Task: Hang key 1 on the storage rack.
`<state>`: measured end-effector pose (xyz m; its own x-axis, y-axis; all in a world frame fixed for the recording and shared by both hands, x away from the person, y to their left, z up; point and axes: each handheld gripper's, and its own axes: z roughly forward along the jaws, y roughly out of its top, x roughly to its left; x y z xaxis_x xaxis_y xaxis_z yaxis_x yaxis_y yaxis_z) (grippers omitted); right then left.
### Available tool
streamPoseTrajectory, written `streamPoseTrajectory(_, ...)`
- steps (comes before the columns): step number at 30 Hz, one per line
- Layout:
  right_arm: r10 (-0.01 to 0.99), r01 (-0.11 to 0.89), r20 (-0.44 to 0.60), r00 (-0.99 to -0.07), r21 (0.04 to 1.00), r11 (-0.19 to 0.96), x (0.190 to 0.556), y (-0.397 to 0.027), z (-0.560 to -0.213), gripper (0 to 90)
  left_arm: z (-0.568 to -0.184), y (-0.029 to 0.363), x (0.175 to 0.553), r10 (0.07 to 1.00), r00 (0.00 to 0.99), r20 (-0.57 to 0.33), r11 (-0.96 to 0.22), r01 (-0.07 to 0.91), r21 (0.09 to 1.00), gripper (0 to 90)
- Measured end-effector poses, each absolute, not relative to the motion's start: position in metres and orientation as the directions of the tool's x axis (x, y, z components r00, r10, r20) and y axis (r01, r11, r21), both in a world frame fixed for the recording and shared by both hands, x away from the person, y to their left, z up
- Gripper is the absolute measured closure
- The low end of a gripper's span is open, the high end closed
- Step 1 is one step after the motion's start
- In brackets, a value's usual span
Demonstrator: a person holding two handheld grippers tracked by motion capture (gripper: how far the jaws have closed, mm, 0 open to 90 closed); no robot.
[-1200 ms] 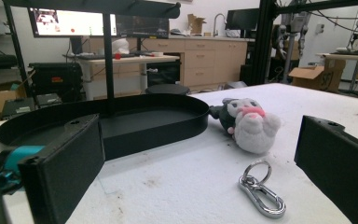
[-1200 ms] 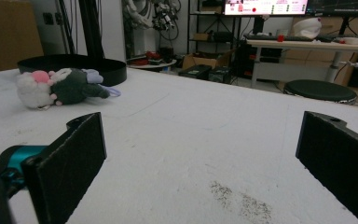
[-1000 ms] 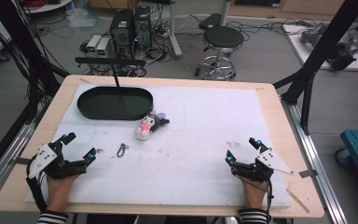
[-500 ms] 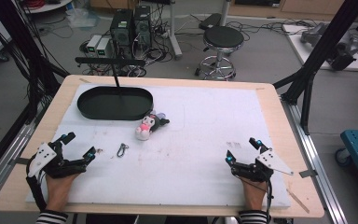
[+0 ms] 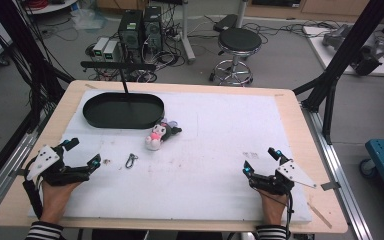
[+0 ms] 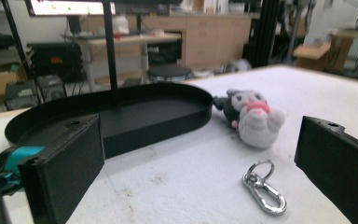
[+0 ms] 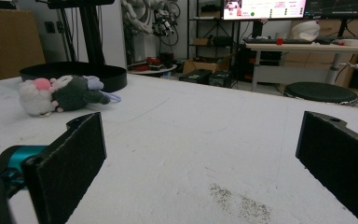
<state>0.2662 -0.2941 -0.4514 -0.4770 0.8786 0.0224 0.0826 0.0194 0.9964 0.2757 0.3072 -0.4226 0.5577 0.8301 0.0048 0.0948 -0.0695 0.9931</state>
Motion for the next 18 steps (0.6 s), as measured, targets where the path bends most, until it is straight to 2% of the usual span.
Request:
streamPoseTrajectory(3, 0.879, 0.078, 0.02, -0.476, 0.997, 0.019, 0.266, -0.294, -0.452, 0.8, -0.416, 0.303, 0.279, 0.823, 0.569, 0.012, -0.093, 0.113, 0.989, 1.9)
streamPoseTrajectory(10, 0.881, 0.067, 0.031, -0.472, 0.998, 0.001, 0.265, -0.296, -0.452, 0.8, -0.381, 0.283, 0.293, 0.782, 0.616, 0.092, -0.207, 0.117, 0.971, 1.9)
streamPoseTrajectory(18, 0.881, 0.072, 0.034, -0.472, 0.997, 0.0, 0.265, -0.295, -0.452, 0.8, -0.358, 0.26, 0.31, 0.746, 0.658, 0.1, -0.281, 0.175, 0.944, 1.9)
